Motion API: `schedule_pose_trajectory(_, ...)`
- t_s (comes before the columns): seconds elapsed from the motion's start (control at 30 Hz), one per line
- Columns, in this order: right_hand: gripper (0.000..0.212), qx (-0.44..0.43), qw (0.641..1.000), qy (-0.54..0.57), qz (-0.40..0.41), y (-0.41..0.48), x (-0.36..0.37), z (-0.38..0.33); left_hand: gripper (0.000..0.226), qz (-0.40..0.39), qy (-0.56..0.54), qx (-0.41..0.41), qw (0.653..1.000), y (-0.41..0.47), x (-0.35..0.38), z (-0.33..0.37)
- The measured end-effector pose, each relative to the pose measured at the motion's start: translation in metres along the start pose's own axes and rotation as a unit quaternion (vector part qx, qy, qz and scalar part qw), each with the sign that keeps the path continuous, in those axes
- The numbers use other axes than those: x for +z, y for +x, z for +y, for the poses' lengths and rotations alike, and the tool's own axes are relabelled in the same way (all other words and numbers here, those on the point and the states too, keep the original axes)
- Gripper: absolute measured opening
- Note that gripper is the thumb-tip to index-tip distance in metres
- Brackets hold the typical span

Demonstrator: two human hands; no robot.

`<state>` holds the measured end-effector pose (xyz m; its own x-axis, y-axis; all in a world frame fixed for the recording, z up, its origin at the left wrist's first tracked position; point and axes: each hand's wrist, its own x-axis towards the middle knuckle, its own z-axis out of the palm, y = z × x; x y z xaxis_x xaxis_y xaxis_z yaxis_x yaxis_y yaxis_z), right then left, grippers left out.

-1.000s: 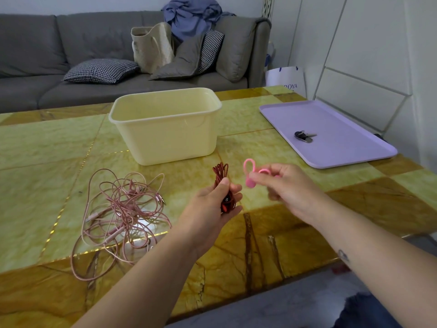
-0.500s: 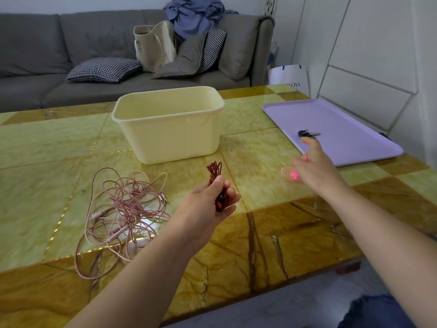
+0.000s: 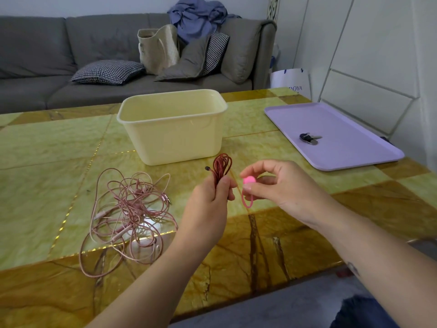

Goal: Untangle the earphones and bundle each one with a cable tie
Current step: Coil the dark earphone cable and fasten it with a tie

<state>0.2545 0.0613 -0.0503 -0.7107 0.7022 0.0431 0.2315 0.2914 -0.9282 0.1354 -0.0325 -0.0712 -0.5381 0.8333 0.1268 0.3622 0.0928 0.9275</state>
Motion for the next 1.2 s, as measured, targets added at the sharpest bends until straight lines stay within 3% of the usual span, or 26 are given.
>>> schedule_pose_trajectory(0.2, 0.018, -0.055, 0.996, -0.040, 0.065, 0.003, 0.013, -0.006, 0.034, 0.046, 0.040, 0.048, 0.997, -0.001, -0.003, 0.002)
schedule_pose_trajectory(0.6, 0.021, -0.119, 0.981, -0.107, 0.106, 0.013, 0.034, -0.011, 0.029, 0.068, 0.106, 0.065, 0.990, 0.004, -0.011, -0.005)
schedule_pose_trajectory(0.73, 0.021, -0.128, 0.980, -0.088, 0.121, 0.017, 0.039, -0.010, 0.032, 0.042, 0.053, 0.015, 0.998, 0.009, -0.014, -0.007)
schedule_pose_trajectory(0.8, 0.018, -0.137, 0.982, -0.061, 0.116, 0.018, 0.042, -0.011, 0.034, 0.025, -0.041, -0.052, 0.998, 0.014, -0.015, -0.008)
schedule_pose_trajectory(0.87, 0.016, -0.136, 0.983, -0.023, 0.122, 0.020, 0.044, -0.014, 0.030, 0.017, -0.174, -0.131, 0.976, 0.017, -0.017, -0.008)
schedule_pose_trajectory(0.9, 0.016, -0.120, 0.984, 0.019, 0.131, 0.021, 0.043, -0.016, 0.027, 0.018, -0.225, -0.161, 0.961, 0.017, -0.018, -0.007)
schedule_pose_trajectory(0.97, 0.016, -0.043, 0.970, 0.205, 0.123, 0.028, 0.038, -0.020, 0.023, 0.029, -0.262, -0.184, 0.947, 0.018, -0.023, -0.005)
schedule_pose_trajectory(1.03, 0.018, 0.047, 0.908, 0.408, 0.077, 0.033, 0.030, -0.021, 0.025, 0.044, -0.239, -0.169, 0.955, 0.020, -0.029, -0.007)
schedule_pose_trajectory(1.07, 0.018, 0.087, 0.883, 0.457, 0.055, 0.034, 0.027, -0.020, 0.027, 0.049, -0.209, -0.153, 0.965, 0.023, -0.032, -0.008)
schedule_pose_trajectory(1.13, 0.018, 0.155, 0.874, 0.461, -0.004, 0.036, 0.027, -0.017, 0.031, 0.055, -0.142, -0.112, 0.982, 0.026, -0.037, -0.010)
schedule_pose_trajectory(1.2, 0.023, 0.200, 0.891, 0.398, -0.086, 0.036, 0.032, -0.011, 0.034, 0.058, -0.099, -0.078, 0.990, 0.027, -0.040, -0.010)
